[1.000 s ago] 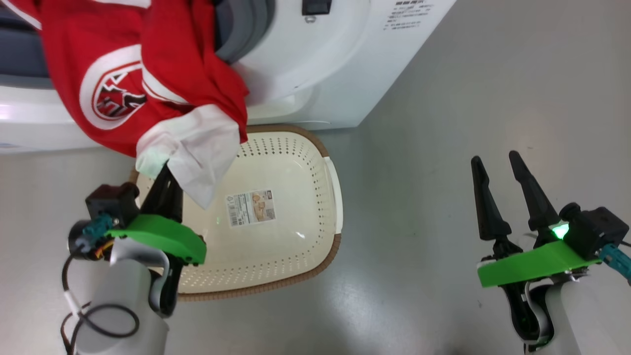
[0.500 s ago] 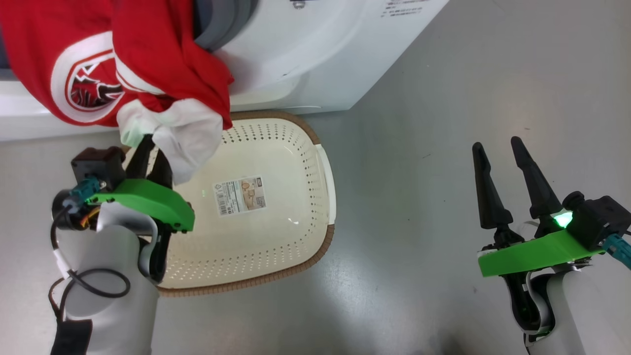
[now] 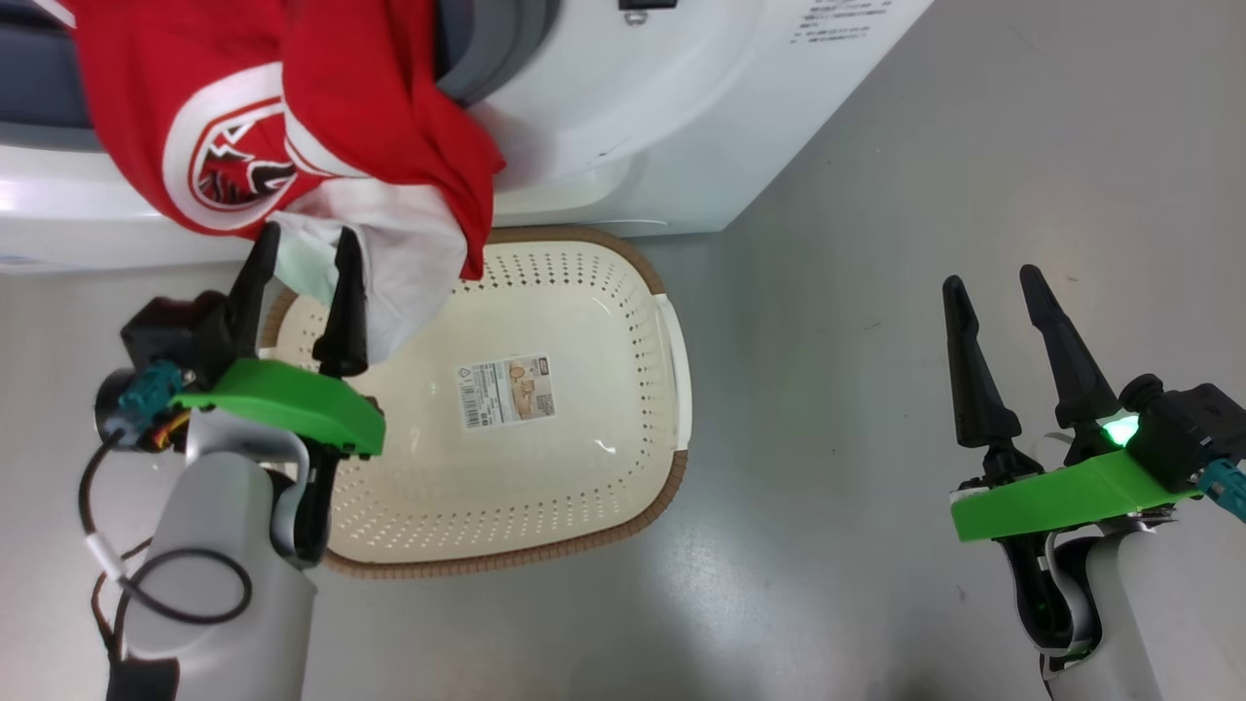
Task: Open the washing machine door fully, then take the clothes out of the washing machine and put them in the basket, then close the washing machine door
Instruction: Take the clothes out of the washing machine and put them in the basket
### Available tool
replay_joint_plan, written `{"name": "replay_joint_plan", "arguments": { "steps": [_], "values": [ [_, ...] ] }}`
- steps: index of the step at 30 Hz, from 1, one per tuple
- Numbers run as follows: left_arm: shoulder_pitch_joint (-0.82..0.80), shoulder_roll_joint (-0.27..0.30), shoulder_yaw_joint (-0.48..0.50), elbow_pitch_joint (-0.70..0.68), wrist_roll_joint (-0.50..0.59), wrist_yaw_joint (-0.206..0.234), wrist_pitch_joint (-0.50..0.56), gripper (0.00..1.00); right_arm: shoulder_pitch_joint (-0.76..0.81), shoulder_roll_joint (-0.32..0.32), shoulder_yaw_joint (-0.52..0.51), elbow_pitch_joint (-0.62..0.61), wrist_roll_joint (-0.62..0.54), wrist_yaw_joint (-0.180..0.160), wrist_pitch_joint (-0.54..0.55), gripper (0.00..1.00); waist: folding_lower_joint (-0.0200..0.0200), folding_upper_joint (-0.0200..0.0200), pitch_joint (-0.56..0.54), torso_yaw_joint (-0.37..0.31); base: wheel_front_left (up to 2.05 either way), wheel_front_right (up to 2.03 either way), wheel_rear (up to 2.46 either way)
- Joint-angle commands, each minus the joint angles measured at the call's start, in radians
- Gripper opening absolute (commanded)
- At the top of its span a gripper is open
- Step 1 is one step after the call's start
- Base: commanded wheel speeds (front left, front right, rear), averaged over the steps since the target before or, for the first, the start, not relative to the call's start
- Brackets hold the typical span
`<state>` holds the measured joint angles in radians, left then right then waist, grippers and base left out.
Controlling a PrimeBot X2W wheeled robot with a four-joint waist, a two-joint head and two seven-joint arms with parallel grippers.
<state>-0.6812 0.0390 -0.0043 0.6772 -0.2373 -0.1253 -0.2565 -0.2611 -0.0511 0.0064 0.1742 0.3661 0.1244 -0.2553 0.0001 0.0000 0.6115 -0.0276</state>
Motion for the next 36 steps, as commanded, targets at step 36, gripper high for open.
{"name": "replay_joint_plan", "arguments": {
  "steps": [36],
  "values": [
    [0.303, 0.011, 0.078, -0.46, 0.035, -0.005, -0.005, 1.0, 0.032, 0.001, 0.002, -0.021, -0.019, 0.006, -0.006, 1.0, -0.0001, 0.0, -0.03, 0.02, 0.0, 0.0, 0.0]
  ]
}}
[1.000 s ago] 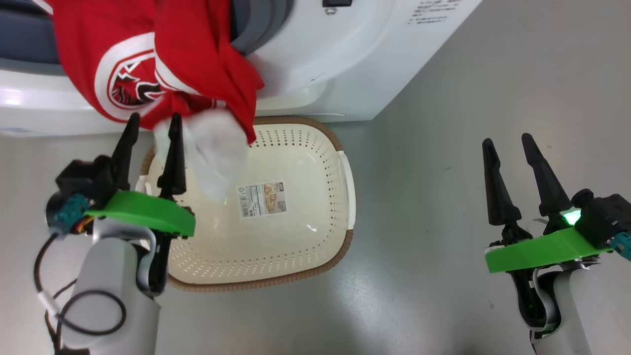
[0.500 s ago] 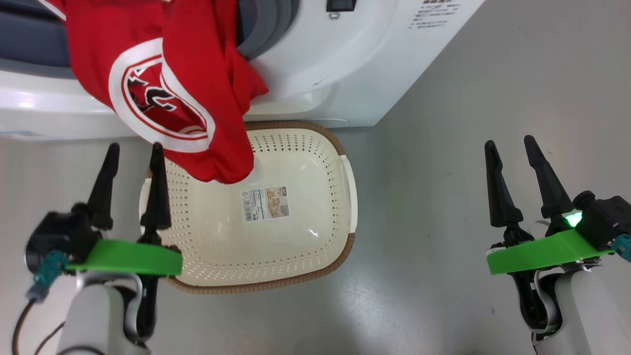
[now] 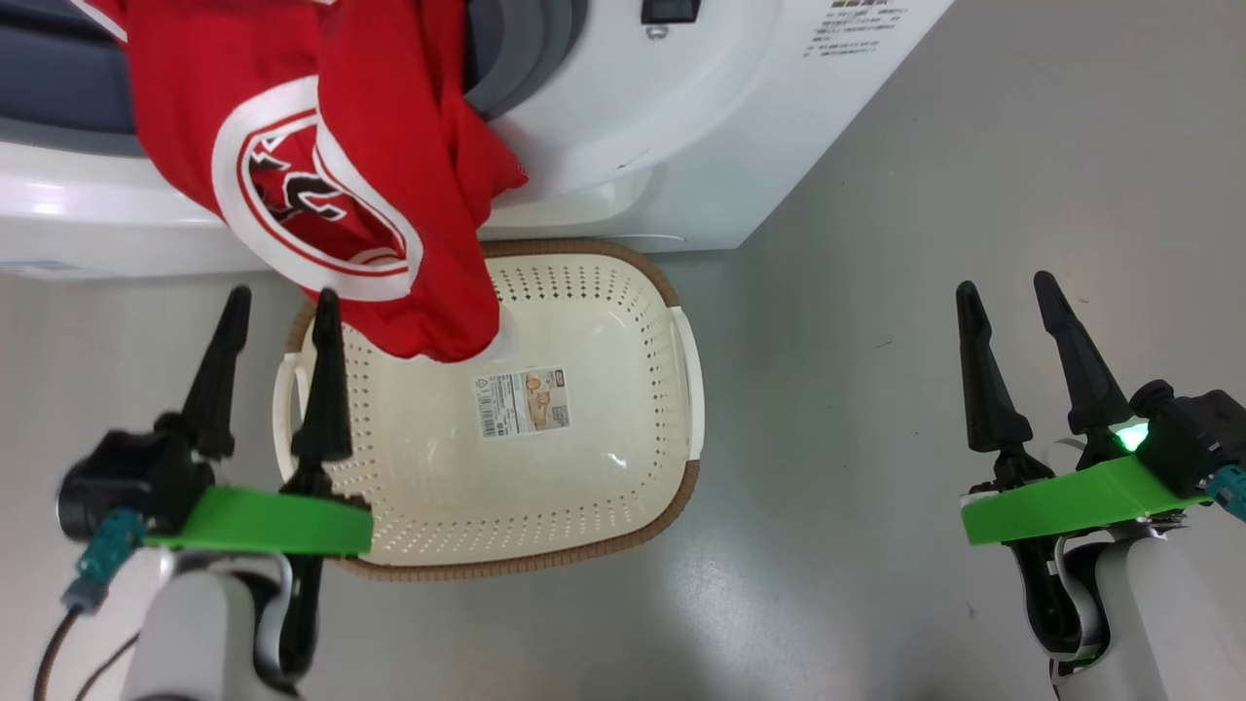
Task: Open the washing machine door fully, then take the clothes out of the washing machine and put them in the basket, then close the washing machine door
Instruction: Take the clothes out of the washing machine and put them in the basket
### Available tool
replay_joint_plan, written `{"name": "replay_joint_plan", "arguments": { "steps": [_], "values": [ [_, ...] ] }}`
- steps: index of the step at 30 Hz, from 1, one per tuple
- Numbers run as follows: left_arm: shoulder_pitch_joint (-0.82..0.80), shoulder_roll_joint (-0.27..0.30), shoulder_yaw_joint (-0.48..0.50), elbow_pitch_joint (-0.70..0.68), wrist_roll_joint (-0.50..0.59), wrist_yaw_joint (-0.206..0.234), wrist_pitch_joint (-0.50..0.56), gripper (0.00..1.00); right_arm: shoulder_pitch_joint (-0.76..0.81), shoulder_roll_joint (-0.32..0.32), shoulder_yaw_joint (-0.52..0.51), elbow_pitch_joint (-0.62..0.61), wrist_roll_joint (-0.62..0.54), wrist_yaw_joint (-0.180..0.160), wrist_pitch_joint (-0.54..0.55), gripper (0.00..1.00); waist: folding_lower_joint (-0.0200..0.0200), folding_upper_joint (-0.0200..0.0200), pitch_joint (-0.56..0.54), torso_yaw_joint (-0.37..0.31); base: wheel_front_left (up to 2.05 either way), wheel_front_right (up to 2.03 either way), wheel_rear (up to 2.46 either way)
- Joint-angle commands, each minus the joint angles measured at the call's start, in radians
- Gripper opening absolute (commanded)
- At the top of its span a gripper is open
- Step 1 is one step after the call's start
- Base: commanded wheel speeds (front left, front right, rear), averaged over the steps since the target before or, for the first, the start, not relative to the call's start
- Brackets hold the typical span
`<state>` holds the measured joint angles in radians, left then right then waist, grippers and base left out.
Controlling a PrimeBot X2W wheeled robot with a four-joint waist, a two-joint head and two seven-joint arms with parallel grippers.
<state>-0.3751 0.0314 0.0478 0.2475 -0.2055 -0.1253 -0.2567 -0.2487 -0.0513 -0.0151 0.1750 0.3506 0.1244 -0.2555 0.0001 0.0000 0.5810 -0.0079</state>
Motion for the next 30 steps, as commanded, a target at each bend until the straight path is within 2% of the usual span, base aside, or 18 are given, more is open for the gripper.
{"name": "replay_joint_plan", "arguments": {
  "steps": [1, 8, 13, 21, 25, 30],
  "values": [
    [-0.015, 0.019, 0.023, -0.032, 0.006, -0.005, -0.005, 1.0, 0.02, 0.001, 0.024, -0.022, -0.003, 0.006, -0.006, 1.0, -0.0001, 0.0, 0.0, 0.0, 0.0, 0.0, 0.0],
    [-0.173, 0.045, -0.018, 0.025, 0.009, -0.005, -0.005, 1.0, 0.026, 0.001, 0.021, -0.025, -0.007, 0.006, -0.006, 1.0, -0.0001, 0.0, 0.002, 0.011, 0.0, 0.0, 0.0],
    [-0.339, 0.082, -0.065, 0.168, -0.007, -0.005, -0.002, 1.0, 0.025, 0.001, 0.024, -0.026, -0.008, 0.006, -0.006, 1.0, -0.0001, 0.0, 0.007, 0.015, 0.0, 0.0, 0.0],
    [-0.583, 0.119, -0.167, 0.413, -0.061, -0.005, 0.114, 1.0, 0.018, 0.001, 0.023, -0.031, -0.005, 0.006, -0.006, 1.0, -0.0001, 0.0, 0.031, 0.018, 0.0, 0.0, 0.0],
    [-0.671, 0.126, -0.204, 0.528, -0.073, -0.005, 0.168, 1.0, 0.01, 0.001, 0.029, -0.032, -0.003, 0.006, -0.006, 1.0, -0.0001, 0.0, 0.043, 0.014, 0.0, 0.0, 0.0],
    [-0.751, 0.136, -0.233, 0.64, -0.078, -0.005, 0.175, 1.0, 0.003, 0.001, 0.027, -0.035, -0.003, 0.006, -0.006, 1.0, -0.0001, 0.0, 0.054, 0.012, 0.0, 0.0, 0.0]
  ]
}}
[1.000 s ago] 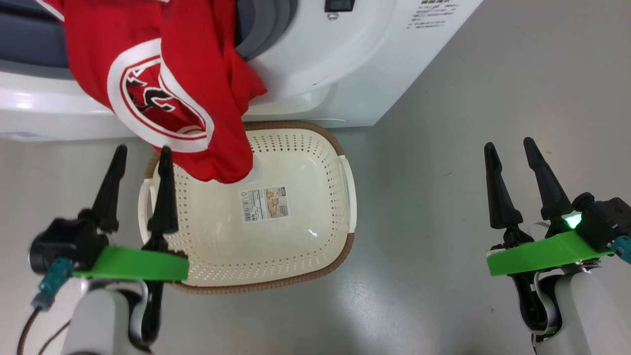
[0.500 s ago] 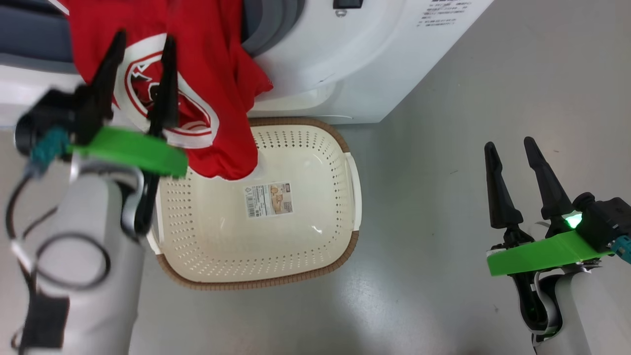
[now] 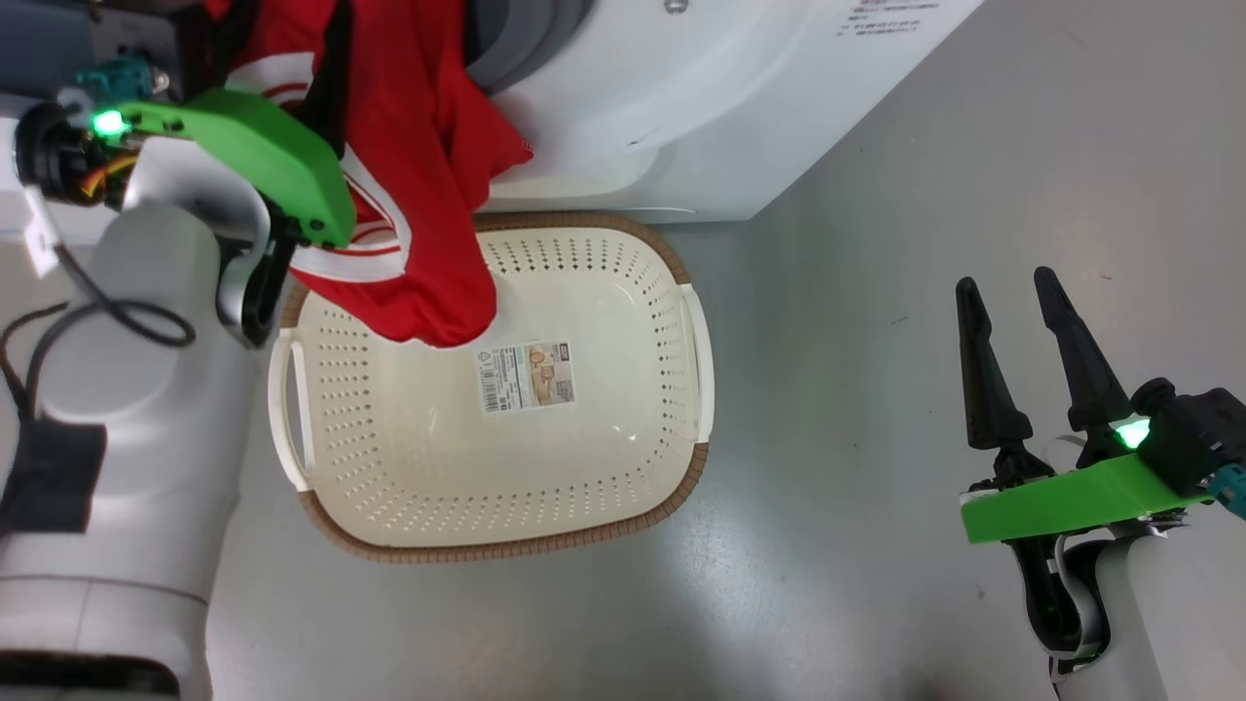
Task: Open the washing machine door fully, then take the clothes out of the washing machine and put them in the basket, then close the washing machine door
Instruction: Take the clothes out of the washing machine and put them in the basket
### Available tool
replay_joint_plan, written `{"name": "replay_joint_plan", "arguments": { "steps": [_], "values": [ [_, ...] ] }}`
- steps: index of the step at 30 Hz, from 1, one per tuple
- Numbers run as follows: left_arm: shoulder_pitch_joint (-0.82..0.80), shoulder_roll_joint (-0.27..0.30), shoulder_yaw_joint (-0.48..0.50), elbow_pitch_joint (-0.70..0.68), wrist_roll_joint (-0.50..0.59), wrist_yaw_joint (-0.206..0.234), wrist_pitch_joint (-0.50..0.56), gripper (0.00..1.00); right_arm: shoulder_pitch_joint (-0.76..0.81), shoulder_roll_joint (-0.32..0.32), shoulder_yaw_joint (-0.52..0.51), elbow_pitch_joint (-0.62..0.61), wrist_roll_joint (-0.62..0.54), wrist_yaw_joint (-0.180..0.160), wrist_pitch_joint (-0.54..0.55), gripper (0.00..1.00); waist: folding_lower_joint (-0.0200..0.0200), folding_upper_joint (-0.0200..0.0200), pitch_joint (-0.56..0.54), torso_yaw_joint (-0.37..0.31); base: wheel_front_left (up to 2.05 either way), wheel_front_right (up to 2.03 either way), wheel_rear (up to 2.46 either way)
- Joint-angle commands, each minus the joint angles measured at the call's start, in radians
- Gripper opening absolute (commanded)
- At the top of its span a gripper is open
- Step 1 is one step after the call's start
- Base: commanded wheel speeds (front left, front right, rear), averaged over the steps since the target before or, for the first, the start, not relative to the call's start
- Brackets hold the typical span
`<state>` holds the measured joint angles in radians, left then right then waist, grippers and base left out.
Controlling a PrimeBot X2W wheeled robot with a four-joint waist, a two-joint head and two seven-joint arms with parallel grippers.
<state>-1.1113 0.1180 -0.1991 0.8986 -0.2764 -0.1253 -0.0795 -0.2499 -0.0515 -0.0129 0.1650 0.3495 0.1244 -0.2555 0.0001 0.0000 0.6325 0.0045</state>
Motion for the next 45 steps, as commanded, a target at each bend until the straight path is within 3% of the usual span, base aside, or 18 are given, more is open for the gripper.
{"name": "replay_joint_plan", "arguments": {
  "steps": [1, 10, 11, 14, 15, 23, 29, 35, 45],
  "values": [
    [-0.028, 0.05, 0.007, 0.011, -0.005, -0.005, 0.0, 1.0, 0.004, 0.001, 0.025, -0.025, -0.002, 0.006, -0.006, 1.0, -0.0001, 0.0, 0.003, -0.001, 0.0, 0.0, 0.0],
    [-0.099, 0.043, -0.032, 0.142, -0.018, -0.005, -0.025, 1.0, -0.007, 0.001, 0.031, -0.023, 0.002, 0.006, -0.006, 1.0, -0.0001, 0.0, 0.008, -0.008, 0.0, 0.0, 0.0],
    [-0.11, 0.043, -0.042, 0.167, -0.024, -0.005, -0.034, 0.49, -0.009, 0.001, 0.032, -0.024, 0.003, 0.006, -0.006, 1.0, -0.0001, 0.0, 0.008, -0.01, 0.0, 0.0, 0.0],
    [-0.124, 0.044, -0.056, 0.199, -0.03, -0.005, -0.048, 0.19, -0.01, 0.001, 0.032, -0.025, 0.004, 0.006, -0.006, 1.0, -0.0001, 0.0, 0.009, -0.013, 0.0, 0.0, 0.0],
    [-0.129, 0.044, -0.06, 0.209, -0.032, -0.005, -0.053, 0.01, -0.011, 0.001, 0.032, -0.025, 0.004, 0.006, -0.006, 1.0, -0.0001, 0.0, 0.009, -0.013, 0.0, 0.0, 0.0],
    [-0.144, 0.04, -0.089, 0.255, -0.056, -0.005, -0.119, 0.0, -0.007, 0.001, 0.029, -0.022, 0.004, 0.006, -0.006, 1.0, -0.0001, 0.0, -0.001, -0.01, 0.0, 0.0, 0.0],
    [-0.11, 0.034, -0.076, 0.192, -0.124, -0.005, -0.177, 0.0, 0.001, 0.001, 0.029, -0.018, 0.002, 0.006, -0.006, 1.0, -0.0001, 0.0, -0.021, -0.002, 0.0, 0.0, 0.0],
    [-0.008, 0.045, -0.016, 0.006, -0.132, -0.003, -0.182, 0.0, 0.012, 0.001, 0.026, -0.016, -0.002, 0.006, -0.006, 1.0, -0.0001, 0.0, -0.043, 0.011, 0.0, 0.0, 0.0],
    [0.213, 0.003, 0.091, -0.285, -0.066, -0.002, -0.182, 0.0, 0.031, 0.001, 0.022, -0.01, -0.013, 0.006, -0.006, 1.0, -0.0001, 0.0, -0.08, 0.033, 0.0, 0.0, 0.0]
  ]
}}
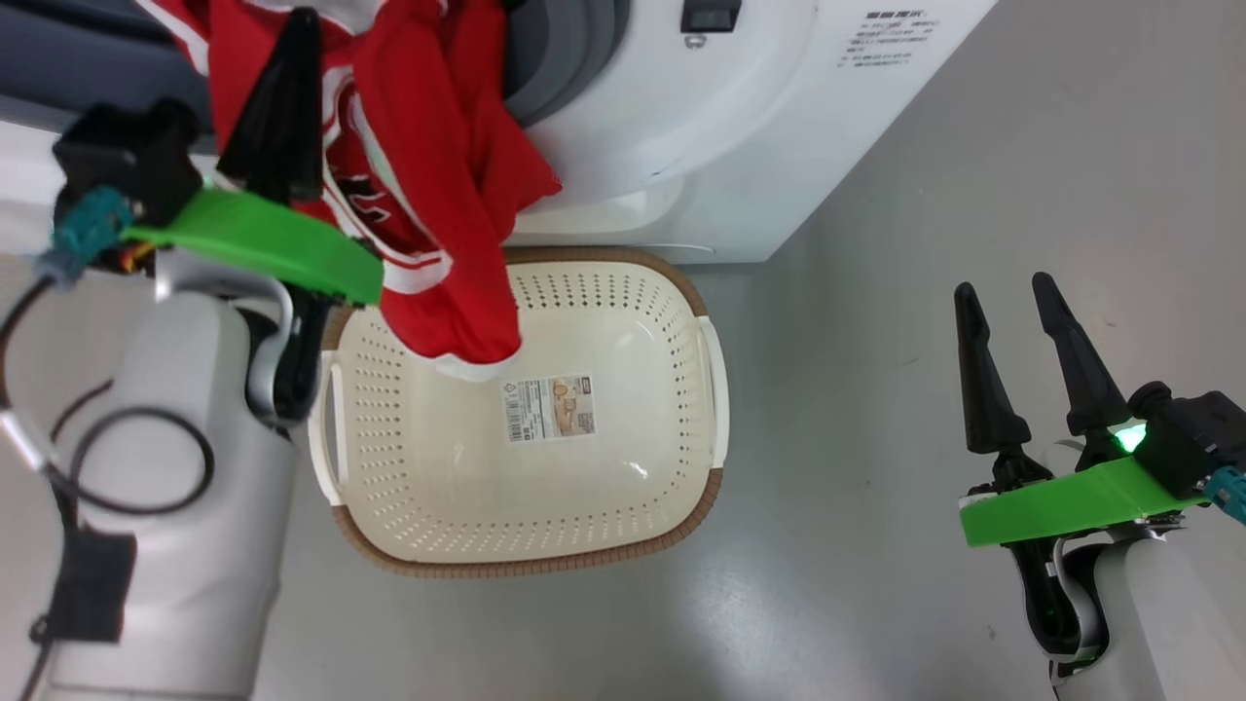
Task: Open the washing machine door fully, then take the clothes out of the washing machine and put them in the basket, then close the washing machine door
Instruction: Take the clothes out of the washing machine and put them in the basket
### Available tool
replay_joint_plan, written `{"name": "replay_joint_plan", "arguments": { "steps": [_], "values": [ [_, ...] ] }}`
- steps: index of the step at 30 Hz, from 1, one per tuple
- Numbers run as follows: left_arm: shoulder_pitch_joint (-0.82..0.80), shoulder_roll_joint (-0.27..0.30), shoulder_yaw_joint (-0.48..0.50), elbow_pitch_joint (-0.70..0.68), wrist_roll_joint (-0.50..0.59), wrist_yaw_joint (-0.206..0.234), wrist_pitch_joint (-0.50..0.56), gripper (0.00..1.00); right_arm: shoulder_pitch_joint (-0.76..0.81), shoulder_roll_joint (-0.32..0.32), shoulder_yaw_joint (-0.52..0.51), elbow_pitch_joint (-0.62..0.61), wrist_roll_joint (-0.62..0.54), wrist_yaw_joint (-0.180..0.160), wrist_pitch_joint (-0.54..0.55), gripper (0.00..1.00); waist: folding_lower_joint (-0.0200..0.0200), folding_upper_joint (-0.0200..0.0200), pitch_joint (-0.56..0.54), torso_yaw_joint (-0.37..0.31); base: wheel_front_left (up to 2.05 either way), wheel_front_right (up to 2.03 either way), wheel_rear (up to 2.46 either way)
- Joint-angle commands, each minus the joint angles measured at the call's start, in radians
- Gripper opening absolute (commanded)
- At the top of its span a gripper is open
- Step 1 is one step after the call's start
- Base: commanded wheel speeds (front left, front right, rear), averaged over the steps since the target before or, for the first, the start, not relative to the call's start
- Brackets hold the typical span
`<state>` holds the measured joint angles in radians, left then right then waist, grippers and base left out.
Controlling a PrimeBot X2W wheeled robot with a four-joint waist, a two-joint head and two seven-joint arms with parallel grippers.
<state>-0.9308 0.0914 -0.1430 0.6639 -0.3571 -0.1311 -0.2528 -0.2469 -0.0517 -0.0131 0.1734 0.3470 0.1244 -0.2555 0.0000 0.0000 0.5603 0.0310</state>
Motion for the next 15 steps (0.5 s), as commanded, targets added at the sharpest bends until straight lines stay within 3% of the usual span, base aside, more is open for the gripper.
{"name": "replay_joint_plan", "arguments": {
  "steps": [1, 6, 15],
  "values": [
    [0.054, 0.023, 0.046, -0.076, 0.014, 0.004, -0.009, 0.0, 0.03, 0.001, 0.022, -0.018, -0.01, 0.006, -0.006, 1.0, 0.0, 0.0, -0.012, 0.008, 0.0, 0.0, 0.0],
    [0.16, -0.001, 0.083, -0.213, -0.006, 0.001, -0.009, 0.0, 0.039, 0.001, 0.024, -0.015, -0.011, 0.006, -0.006, 1.0, 0.0, 0.0, -0.03, 0.014, 0.0, 0.0, 0.0],
    [0.344, -0.011, 0.064, -0.423, -0.021, 0.001, -0.009, 0.0, 0.049, 0.001, 0.023, -0.013, -0.009, 0.006, -0.006, 1.0, 0.0, 0.0, -0.049, 0.02, 0.0, 0.0, 0.0]
  ]
}}
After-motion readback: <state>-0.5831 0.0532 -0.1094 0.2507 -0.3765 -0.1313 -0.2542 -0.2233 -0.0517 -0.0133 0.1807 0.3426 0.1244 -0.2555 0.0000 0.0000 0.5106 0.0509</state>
